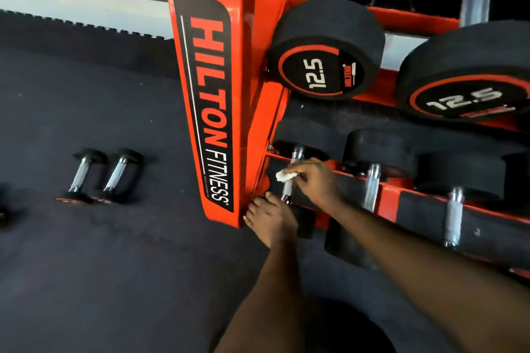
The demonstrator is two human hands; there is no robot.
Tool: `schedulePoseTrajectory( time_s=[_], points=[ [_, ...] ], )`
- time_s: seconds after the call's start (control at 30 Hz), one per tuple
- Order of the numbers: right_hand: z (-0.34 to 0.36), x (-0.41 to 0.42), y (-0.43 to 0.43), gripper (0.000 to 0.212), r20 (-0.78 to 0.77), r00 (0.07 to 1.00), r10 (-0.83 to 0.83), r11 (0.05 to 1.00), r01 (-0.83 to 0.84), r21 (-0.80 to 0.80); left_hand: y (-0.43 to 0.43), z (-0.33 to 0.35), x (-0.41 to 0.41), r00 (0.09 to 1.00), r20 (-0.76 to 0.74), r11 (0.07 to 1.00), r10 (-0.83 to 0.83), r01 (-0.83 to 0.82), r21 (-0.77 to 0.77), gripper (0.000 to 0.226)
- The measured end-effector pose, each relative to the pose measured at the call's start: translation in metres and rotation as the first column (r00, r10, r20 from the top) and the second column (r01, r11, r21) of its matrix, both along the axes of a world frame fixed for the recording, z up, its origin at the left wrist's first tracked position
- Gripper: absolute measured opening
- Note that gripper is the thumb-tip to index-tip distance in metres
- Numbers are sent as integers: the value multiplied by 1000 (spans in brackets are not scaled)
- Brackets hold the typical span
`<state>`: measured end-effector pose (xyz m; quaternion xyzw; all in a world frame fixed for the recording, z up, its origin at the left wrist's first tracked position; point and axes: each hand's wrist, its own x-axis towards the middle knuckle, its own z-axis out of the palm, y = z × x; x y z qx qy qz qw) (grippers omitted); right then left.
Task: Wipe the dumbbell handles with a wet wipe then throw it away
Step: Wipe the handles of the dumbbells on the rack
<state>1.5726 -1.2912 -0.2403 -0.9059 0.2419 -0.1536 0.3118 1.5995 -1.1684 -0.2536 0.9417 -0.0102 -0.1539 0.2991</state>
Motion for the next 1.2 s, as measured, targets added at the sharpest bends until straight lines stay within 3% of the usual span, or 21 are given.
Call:
schedulePoseTrajectory(
  time_s=[0.1,0.2,0.33,0.47,0.53,0.57,0.63,0.7,0.73,0.9,1.0,1.2],
  points=[
    [-4,12,-14,29,-57,959,279,960,-280,-24,-14,14,-5,970,68,972,233,-230,-54,68],
    [-13,12,-23,25,-381,765,519,762,-616,-199,-24,10,-13,930,46,930,366,-363,-59,68],
    [-17,12,-35,40,-523,619,586,627,-755,-191,-26,7,-14,886,34,886,462,-459,-73,36],
    [-16,48,-25,24,-701,445,558,491,-858,-153,-25,-2,-14,854,3,849,520,-516,-114,32],
    [-10,63,-13,26,-780,311,543,496,-869,-1,-24,-3,-14,848,-17,840,530,-528,-124,34],
    [-8,65,-10,25,-789,287,543,524,-850,51,-23,-3,-15,847,-20,838,531,-528,-137,34],
    [-4,60,-11,24,-745,373,553,553,-833,-7,-22,-5,-14,834,-19,819,552,-546,-175,34],
    [-4,38,-14,39,-631,507,588,551,-822,-147,-22,-6,-13,825,-37,806,564,-560,-193,33],
    [-9,27,-17,49,-597,521,610,533,-827,-177,-21,-7,-15,827,-38,806,561,-556,-204,32],
    [-11,45,-9,30,-697,487,527,514,-836,-195,-16,-8,-14,820,-67,773,569,-561,-295,36],
    [-2,57,4,24,-732,461,502,582,-806,-109,-15,-10,-13,810,-89,756,580,-576,-311,36],
    [-20,29,-25,51,-603,535,592,582,-801,-139,-15,-11,-12,814,-105,753,571,-570,-330,35]
  ],
)
